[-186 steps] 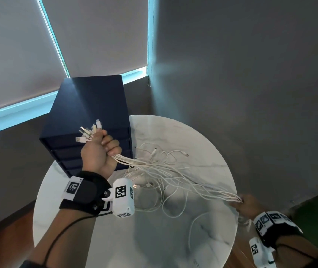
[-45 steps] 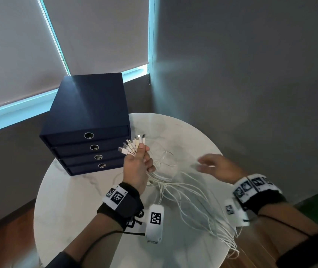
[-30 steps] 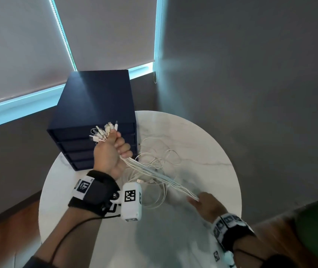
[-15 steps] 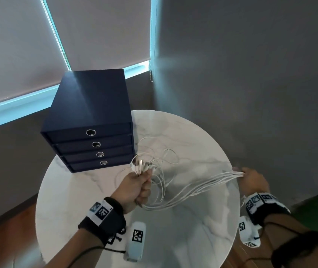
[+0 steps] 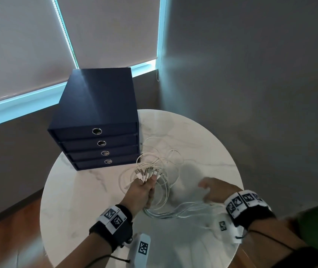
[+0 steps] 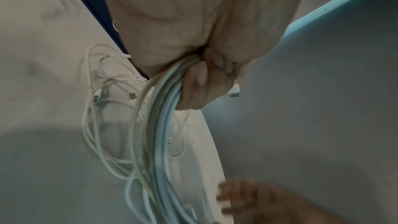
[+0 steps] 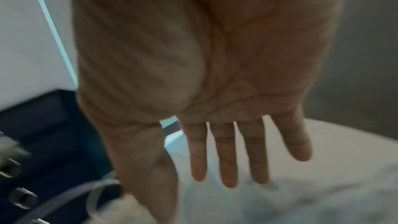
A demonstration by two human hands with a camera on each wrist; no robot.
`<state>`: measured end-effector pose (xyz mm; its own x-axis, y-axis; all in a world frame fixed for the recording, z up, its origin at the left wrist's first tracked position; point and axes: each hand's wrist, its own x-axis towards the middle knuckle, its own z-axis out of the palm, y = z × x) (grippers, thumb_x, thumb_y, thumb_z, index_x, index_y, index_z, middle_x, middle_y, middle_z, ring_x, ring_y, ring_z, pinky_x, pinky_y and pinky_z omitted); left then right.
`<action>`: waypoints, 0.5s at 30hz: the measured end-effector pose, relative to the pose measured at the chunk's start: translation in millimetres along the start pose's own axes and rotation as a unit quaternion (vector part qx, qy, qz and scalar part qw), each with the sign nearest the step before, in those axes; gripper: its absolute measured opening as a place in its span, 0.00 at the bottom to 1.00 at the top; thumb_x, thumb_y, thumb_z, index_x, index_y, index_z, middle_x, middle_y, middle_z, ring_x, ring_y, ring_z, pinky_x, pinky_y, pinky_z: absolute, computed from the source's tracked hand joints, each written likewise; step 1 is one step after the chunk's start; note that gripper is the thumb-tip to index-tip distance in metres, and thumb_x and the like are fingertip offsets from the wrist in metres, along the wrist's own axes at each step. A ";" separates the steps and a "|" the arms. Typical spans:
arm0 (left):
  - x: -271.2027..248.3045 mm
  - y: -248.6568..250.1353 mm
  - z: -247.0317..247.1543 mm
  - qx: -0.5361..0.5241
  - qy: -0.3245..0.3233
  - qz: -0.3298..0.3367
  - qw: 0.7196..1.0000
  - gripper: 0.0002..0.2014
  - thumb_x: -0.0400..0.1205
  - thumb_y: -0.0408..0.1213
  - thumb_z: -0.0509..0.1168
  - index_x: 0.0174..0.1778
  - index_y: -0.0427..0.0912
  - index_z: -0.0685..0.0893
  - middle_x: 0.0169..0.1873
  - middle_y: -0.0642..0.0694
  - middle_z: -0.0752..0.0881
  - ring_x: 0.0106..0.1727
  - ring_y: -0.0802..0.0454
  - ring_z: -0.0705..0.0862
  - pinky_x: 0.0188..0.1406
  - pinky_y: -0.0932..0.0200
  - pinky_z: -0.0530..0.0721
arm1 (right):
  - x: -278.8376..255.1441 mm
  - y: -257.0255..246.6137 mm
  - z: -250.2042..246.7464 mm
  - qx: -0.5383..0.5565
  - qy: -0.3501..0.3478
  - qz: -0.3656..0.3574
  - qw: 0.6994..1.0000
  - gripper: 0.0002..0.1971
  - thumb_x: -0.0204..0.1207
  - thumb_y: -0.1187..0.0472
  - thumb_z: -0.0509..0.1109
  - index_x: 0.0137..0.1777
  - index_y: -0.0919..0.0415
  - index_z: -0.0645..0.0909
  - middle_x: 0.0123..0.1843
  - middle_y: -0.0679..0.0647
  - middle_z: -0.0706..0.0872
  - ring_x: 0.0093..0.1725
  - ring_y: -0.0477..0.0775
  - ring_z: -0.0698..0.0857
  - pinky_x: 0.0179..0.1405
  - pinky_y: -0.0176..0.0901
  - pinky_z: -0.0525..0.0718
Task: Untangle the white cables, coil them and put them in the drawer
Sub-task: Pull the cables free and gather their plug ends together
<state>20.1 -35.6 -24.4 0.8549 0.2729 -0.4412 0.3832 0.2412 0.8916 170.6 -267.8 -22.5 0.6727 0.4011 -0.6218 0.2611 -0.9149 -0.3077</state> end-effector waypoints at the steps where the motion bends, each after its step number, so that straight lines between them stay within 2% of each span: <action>1: 1.7 0.4 2.6 0.005 -0.001 0.003 1.000 0.23 0.88 0.48 0.61 0.27 0.45 0.69 0.18 0.50 0.68 0.18 0.54 0.62 0.21 0.64 0.59 | -4.4 -23.0 -1.2 0.078 0.025 -0.054 0.995 0.25 0.71 0.54 0.78 0.67 0.47 0.77 0.67 0.45 0.81 0.62 0.48 0.82 0.65 0.43 0.79; 3: 1.9 1.4 8.2 0.037 -0.005 0.014 0.999 0.24 0.88 0.48 0.61 0.27 0.44 0.70 0.18 0.49 0.70 0.17 0.54 0.64 0.19 0.65 0.61 | -16.0 -70.4 2.9 0.239 0.071 -0.148 0.957 0.21 0.73 0.48 0.77 0.64 0.49 0.79 0.61 0.45 0.83 0.58 0.45 0.84 0.59 0.39 0.81; 5: -0.8 4.5 15.6 0.057 -0.018 0.024 0.998 0.21 0.89 0.44 0.60 0.31 0.41 0.73 0.17 0.49 0.72 0.16 0.54 0.67 0.18 0.65 0.64 | -19.8 -108.4 13.5 0.327 0.081 -0.193 0.922 0.22 0.72 0.42 0.75 0.63 0.47 0.79 0.59 0.45 0.84 0.56 0.41 0.85 0.55 0.34 0.81; 7: -4.9 10.7 24.4 0.014 -0.044 0.032 0.998 0.12 0.91 0.32 0.53 0.42 0.38 0.75 0.17 0.52 0.74 0.15 0.59 0.70 0.15 0.66 0.66 | -17.7 -130.8 25.6 0.338 0.094 -0.210 0.913 0.24 0.67 0.36 0.76 0.61 0.44 0.81 0.56 0.42 0.86 0.55 0.39 0.85 0.56 0.35 0.82; 8: -4.3 10.8 26.2 0.005 -0.054 0.035 0.998 0.12 0.91 0.27 0.49 0.45 0.38 0.74 0.16 0.54 0.75 0.15 0.62 0.71 0.13 0.68 0.67 | -14.3 -136.7 31.1 0.318 0.117 -0.209 0.917 0.22 0.66 0.36 0.75 0.57 0.44 0.84 0.53 0.42 0.87 0.53 0.38 0.86 0.55 0.35 0.83; 9: -3.9 9.9 25.6 0.013 -0.059 0.037 0.998 0.14 0.90 0.24 0.47 0.44 0.38 0.73 0.16 0.56 0.74 0.15 0.64 0.71 0.14 0.69 0.66 | -11.9 -140.7 34.8 0.302 0.141 -0.202 0.921 0.19 0.67 0.37 0.75 0.52 0.47 0.86 0.49 0.42 0.89 0.50 0.37 0.86 0.53 0.34 0.83; 11: -0.1 0.6 19.6 0.066 -0.064 0.023 0.996 0.15 0.89 0.24 0.46 0.39 0.39 0.69 0.18 0.52 0.70 0.16 0.62 0.67 0.18 0.64 0.62 | -7.7 -143.2 40.1 0.276 0.177 -0.191 0.925 0.12 0.72 0.44 0.74 0.44 0.51 0.87 0.41 0.43 0.89 0.43 0.38 0.86 0.46 0.32 0.82; 13: 3.5 -14.3 11.4 0.114 -0.071 0.021 0.991 0.11 0.84 0.27 0.53 0.35 0.41 0.68 0.21 0.50 0.69 0.18 0.60 0.66 0.23 0.58 0.60 | -6.5 -144.4 46.9 0.262 0.209 -0.186 0.924 0.07 0.75 0.52 0.71 0.40 0.54 0.86 0.36 0.44 0.87 0.39 0.40 0.85 0.39 0.31 0.79; 15: 2.7 -20.4 7.0 0.185 -0.073 0.054 0.979 0.09 0.79 0.31 0.59 0.34 0.45 0.71 0.21 0.56 0.72 0.20 0.62 0.67 0.25 0.61 0.64 | -2.5 -141.7 57.2 0.272 0.240 -0.176 0.915 0.07 0.77 0.58 0.68 0.40 0.58 0.85 0.36 0.47 0.87 0.38 0.44 0.85 0.39 0.35 0.80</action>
<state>17.0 -46.3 -43.0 0.9282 0.1347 -0.3469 0.3646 -0.1425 0.9202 92.3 -136.6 -18.6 0.8742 0.4810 -0.0665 0.2247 -0.5220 -0.8228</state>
